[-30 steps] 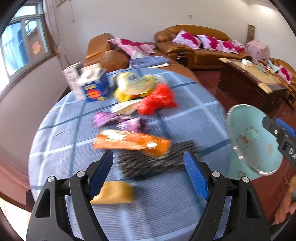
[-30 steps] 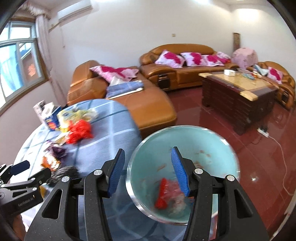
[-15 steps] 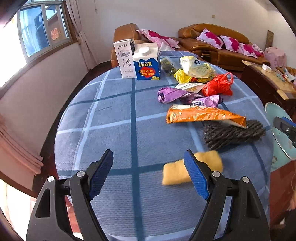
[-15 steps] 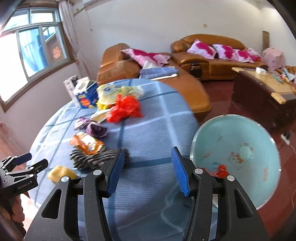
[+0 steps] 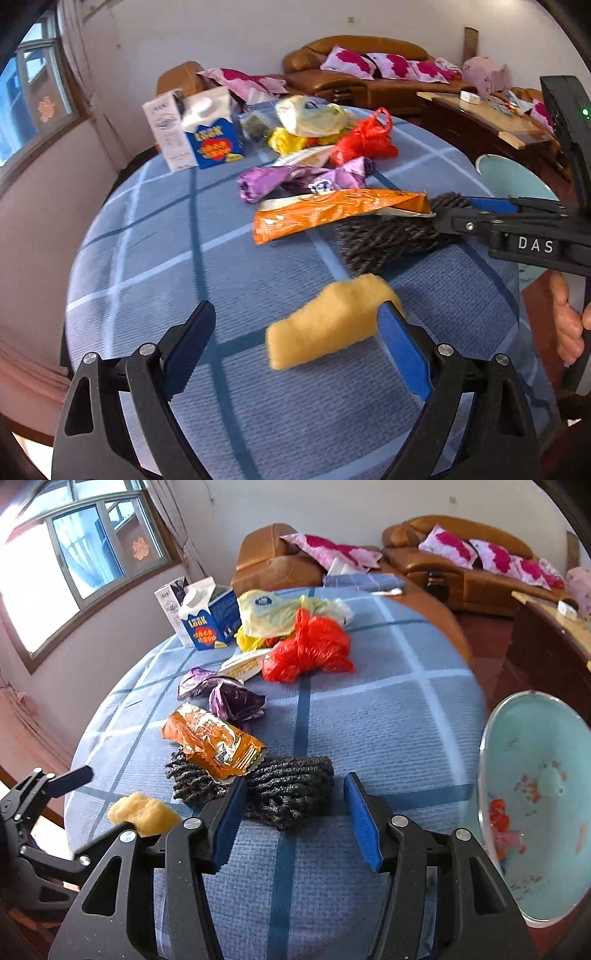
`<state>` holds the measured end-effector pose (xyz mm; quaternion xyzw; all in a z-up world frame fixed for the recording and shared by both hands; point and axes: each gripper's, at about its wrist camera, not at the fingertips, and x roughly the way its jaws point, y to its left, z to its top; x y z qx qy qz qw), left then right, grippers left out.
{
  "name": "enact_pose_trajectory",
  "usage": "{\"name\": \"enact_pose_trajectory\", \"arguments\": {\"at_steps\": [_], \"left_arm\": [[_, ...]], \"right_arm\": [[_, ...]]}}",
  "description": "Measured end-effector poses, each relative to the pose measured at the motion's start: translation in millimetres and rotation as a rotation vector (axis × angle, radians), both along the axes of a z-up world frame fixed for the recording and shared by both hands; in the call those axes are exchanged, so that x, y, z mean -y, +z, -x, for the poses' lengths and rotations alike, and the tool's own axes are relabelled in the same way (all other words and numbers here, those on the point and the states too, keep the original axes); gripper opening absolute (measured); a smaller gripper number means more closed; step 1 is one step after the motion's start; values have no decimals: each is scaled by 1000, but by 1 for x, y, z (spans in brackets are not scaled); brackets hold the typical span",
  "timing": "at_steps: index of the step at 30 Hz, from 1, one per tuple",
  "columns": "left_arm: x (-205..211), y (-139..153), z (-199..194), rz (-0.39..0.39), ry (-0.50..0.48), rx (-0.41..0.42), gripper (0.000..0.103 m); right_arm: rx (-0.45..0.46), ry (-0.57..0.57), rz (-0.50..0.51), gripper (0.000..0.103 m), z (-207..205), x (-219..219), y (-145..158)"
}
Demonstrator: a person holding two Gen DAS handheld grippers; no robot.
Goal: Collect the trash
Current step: 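Grasp the yellow sponge with the left tool while the right tool grasps the black scrubber, then carry sponge and scrubber over the blue bucket and open both tools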
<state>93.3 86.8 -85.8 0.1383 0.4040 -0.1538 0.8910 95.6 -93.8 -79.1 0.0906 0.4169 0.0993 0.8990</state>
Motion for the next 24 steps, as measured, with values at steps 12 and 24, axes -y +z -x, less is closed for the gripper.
{"name": "enact_pose_trajectory", "arguments": {"at_steps": [12, 24], "left_arm": [[22, -11, -1, 66, -83, -51, 56], [24, 0, 2, 139, -4, -26, 28]], "right_arm": [[43, 7, -6, 17, 4, 7, 14], [223, -71, 168, 17, 32, 31, 55]]}}
